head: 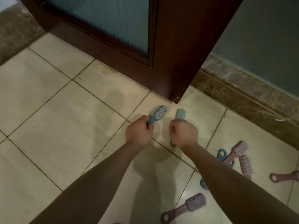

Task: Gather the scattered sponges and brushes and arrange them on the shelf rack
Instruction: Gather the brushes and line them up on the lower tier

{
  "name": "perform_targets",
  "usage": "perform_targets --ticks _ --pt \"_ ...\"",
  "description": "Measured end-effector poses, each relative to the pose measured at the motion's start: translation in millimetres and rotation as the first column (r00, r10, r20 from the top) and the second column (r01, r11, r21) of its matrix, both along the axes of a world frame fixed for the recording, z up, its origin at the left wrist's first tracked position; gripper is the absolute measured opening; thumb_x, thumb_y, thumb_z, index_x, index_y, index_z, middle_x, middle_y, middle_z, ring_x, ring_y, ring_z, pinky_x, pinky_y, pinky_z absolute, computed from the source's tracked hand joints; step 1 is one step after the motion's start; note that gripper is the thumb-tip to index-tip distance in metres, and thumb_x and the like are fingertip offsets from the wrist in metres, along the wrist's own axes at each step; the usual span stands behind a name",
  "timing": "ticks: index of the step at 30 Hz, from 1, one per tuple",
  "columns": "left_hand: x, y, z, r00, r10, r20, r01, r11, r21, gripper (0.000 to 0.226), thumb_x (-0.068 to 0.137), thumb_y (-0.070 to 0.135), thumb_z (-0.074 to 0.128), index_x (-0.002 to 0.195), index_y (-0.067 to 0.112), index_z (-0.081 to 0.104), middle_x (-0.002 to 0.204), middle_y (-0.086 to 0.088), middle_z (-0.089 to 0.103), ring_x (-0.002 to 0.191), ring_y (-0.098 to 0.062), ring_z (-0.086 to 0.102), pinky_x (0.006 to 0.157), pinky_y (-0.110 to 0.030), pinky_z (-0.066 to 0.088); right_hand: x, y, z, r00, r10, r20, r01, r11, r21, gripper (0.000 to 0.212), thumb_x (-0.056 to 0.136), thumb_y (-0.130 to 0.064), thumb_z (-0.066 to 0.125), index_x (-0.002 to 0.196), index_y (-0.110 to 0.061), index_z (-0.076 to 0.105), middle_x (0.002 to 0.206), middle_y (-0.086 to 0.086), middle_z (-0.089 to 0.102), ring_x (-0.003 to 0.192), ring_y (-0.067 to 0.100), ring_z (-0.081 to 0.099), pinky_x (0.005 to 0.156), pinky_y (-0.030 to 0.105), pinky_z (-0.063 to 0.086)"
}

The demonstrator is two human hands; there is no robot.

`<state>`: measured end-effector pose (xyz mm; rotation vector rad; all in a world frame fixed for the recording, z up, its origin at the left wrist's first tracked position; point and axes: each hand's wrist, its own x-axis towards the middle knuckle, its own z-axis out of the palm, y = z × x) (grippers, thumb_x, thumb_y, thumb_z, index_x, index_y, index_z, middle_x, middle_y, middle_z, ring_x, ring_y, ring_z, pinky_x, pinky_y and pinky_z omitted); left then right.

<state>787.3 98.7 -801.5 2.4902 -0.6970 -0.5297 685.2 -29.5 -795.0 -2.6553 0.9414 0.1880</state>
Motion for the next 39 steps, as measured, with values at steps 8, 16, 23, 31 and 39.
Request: perform_targets --ticks 8,16,23,31,39 --pt "-15 -14 0 0.996 -0.013 -0.094 0.014 1.000 0.009 0.015 0.093 0.030 0.045 0.102 0.023 0.055 0.079 0.006 0.056 0.070 -0.018 0.050 0.061 -0.028 0.032 -20 -12 -6 0.899 -0.438 -0.002 0.430 0.881 0.196 0.060 0.072 -0.040 0.074 0.119 -0.020 0.043 0.114 0.002 0.057 0.101 0.024 0.059 0.078 0.042 0.054" --pt "-21 -19 0 0.988 -0.036 -0.148 0.038 0.999 0.012 0.013 0.095 0.028 0.043 0.104 0.021 0.051 0.079 0.003 0.057 0.074 -0.023 0.057 0.061 -0.030 0.036 -10 -3 -6 0.913 -0.407 0.000 0.401 0.899 0.175 0.048 0.075 -0.026 0.071 0.112 -0.018 0.042 0.102 0.004 0.060 0.091 0.024 0.060 0.070 0.039 0.054" --pt "-24 -18 -4 0.988 0.002 -0.151 -0.002 1.000 -0.001 0.007 0.094 0.029 0.044 0.097 0.024 0.048 0.068 0.006 0.054 0.069 -0.022 0.057 0.056 -0.030 0.033 -13 -13 -4 0.917 -0.371 -0.147 0.394 0.901 0.183 0.034 0.075 -0.029 0.069 0.097 -0.021 0.044 0.088 -0.001 0.059 0.079 0.020 0.059 0.057 0.027 0.040" --pt "-36 -25 24 0.983 -0.082 -0.163 0.088 0.996 0.030 0.013 0.096 0.033 0.044 0.093 0.022 0.050 0.075 -0.001 0.063 0.072 -0.026 0.061 0.060 -0.034 0.044 -44 -20 18 0.841 -0.540 -0.038 0.468 0.690 0.552 0.020 0.096 -0.028 0.044 0.097 -0.013 0.056 0.091 0.007 0.065 0.085 0.029 0.062 0.075 0.038 0.051" --pt "-99 -44 179 0.964 -0.115 -0.239 0.114 0.993 -0.017 0.024 0.098 0.043 0.041 0.092 0.023 0.054 0.070 0.006 0.059 0.067 -0.018 0.059 0.063 -0.036 0.047 -111 3 177 0.594 -0.804 -0.027 0.520 0.358 0.776 0.029 0.101 -0.021 0.037 0.100 -0.008 0.063 0.065 0.004 0.049 0.055 0.018 0.048 0.043 0.028 0.043"
